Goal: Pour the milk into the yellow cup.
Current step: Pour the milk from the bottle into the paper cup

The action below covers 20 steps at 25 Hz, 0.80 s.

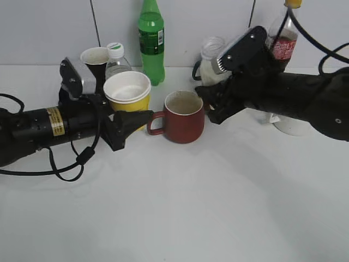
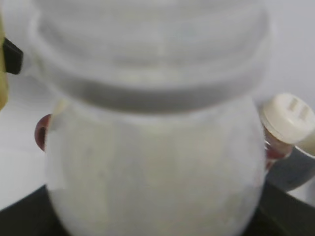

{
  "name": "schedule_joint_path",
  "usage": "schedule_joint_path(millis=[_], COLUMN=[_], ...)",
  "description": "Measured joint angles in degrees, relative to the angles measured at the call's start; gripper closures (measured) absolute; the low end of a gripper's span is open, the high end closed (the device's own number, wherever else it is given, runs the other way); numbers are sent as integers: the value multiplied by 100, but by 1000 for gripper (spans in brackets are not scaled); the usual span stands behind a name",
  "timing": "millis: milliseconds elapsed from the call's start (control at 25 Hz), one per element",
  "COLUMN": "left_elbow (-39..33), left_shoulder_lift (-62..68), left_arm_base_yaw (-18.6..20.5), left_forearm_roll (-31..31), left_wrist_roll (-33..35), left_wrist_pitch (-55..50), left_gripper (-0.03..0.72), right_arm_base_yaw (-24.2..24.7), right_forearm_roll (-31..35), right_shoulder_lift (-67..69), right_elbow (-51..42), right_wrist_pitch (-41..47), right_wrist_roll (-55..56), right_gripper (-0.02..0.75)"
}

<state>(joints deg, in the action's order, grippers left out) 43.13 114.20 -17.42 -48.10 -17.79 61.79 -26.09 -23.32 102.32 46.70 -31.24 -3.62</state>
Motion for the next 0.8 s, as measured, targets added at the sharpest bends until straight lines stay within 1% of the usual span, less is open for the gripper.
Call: schedule_joint_path(millis=[120, 200, 240, 280, 400, 440, 600, 800], left_elbow=[0, 0, 0, 0, 0, 0, 0, 40], left_shoulder_lift=[-160, -190, -254, -274, -273, -273, -273, -273], left_arm_base_yaw=[-288, -357, -523, -596, -681, -862, -1068, -1110], left_forearm_roll=[-26, -26, -38, -38, -38, -38, -33, 18], left_wrist_roll=[-202, -250, -344, -363, -376, -391, -391, -395], left_wrist_pitch=[-333, -389, -487, -498, -502, -547, -553, -560], left_gripper=[251, 251, 251, 251, 251, 251, 251, 251], right_arm_base_yaw=[-118, -140, -140, -140, -140, -140, -140, -140], right_forearm_roll=[-78, -211, -246, -261, -300, -305, -312, -311], right_shoulder_lift=[0, 0, 0, 0, 0, 0, 0, 0], right_elbow=[219, 306, 332, 352, 359, 359, 359, 359], right_wrist_pitch=[222, 277, 283, 310, 316, 322, 317, 235], right_wrist_roll=[-281, -619, -792, -993, -1529, -1722, -2362, -3006], right_gripper=[294, 294, 294, 294, 294, 294, 294, 294])
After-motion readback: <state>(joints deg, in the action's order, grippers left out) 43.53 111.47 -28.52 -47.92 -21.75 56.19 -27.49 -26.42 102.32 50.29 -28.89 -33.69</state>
